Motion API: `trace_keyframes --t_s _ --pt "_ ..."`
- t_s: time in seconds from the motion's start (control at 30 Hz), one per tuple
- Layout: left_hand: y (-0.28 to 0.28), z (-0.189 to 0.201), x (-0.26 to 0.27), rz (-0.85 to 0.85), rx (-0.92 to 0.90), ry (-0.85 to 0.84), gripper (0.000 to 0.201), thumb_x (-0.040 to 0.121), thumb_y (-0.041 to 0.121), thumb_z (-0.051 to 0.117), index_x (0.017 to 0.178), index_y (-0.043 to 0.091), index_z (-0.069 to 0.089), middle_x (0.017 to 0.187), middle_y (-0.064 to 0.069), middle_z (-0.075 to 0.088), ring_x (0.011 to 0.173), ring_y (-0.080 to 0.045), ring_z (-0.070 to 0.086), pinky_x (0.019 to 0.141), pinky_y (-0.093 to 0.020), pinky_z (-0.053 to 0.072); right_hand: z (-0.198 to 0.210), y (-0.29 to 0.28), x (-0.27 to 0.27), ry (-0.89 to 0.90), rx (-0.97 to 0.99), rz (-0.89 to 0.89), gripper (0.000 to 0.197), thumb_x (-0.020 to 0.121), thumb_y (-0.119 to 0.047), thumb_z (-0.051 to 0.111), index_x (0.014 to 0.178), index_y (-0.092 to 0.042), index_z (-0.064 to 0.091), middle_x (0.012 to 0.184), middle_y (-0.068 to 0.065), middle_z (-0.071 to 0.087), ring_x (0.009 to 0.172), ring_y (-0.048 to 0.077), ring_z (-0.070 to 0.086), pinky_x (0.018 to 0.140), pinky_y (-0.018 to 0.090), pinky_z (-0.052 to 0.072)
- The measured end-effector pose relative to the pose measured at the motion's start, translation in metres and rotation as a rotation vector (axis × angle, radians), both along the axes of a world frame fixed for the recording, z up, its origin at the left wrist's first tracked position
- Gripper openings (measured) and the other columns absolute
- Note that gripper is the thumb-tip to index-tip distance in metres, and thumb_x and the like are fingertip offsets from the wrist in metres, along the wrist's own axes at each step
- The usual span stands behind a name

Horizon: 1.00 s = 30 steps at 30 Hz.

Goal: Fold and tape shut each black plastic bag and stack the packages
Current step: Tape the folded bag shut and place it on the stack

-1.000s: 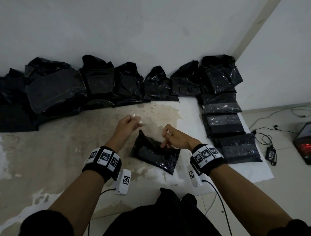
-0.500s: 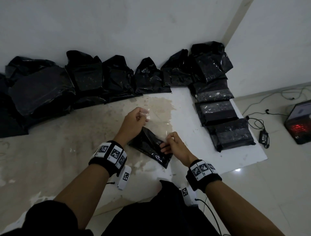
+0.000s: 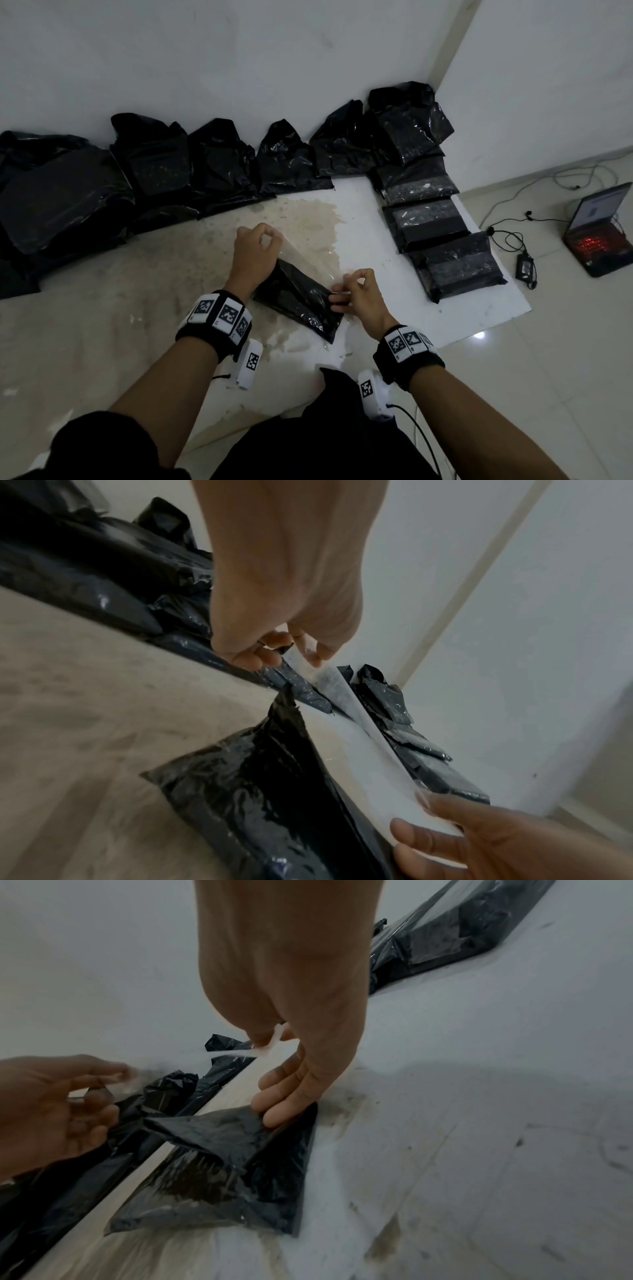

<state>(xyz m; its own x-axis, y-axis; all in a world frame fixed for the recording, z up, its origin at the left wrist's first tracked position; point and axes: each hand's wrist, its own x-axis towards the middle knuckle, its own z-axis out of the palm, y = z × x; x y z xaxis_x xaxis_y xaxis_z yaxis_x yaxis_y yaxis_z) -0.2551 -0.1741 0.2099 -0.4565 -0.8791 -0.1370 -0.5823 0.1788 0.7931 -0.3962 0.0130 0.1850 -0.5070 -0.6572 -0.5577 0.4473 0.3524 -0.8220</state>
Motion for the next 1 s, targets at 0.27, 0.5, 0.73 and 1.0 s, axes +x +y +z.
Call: trace_keyframes --t_s 0.27,0.5,0.73,1.0 --pt "-0.005 0.022 -0.035 0.026 0.353 0.246 0.019 0.1 0.026 0.055 0.093 0.009 0.059 0.093 -0.005 0.066 0.074 -0.017 0.074 0.075 -0.035 0.059 -0.007 -0.003 0.008 0.111 0.009 -0.02 0.018 0.108 -0.027 0.044 0.11 -0.017 0.03 0.093 0.018 0.066 0.075 0.028 0.068 0.066 0.038 0.06" --pt "0.01 0.003 -0.03 -0.028 0.632 0.104 0.011 0.101 0.033 0.053 0.097 0.023 0.054 0.117 -0.001 0.062 0.096 -0.016 0.071 0.087 -0.039 0.052 -0.013 0.002 0.013 0.171 -0.006 -0.045 0.012 0.108 -0.024 0.043 0.108 -0.019 0.033 0.087 0.016 0.071 0.075 0.024 0.07 0.073 0.039 0.062" --pt "0.009 -0.025 0.011 -0.085 0.425 -0.053 0.006 0.098 0.029 0.059 0.099 0.025 0.054 0.113 0.002 0.059 0.11 -0.021 0.059 0.1 -0.046 0.05 -0.011 0.0 0.017 0.237 -0.034 0.009 0.008 0.108 -0.015 0.042 0.109 -0.015 0.034 0.082 0.014 0.066 0.075 0.018 0.064 0.073 0.03 0.058" --pt "0.043 -0.043 0.055 0.005 0.196 0.0 0.016 0.1 0.018 0.057 0.115 0.02 0.053 0.124 -0.003 0.054 0.104 -0.014 0.056 0.091 -0.028 0.048 -0.008 -0.016 0.01 0.288 -0.03 0.119 0.013 0.106 -0.011 0.045 0.112 -0.017 0.035 0.09 0.015 0.071 0.08 0.016 0.067 0.084 0.034 0.059"
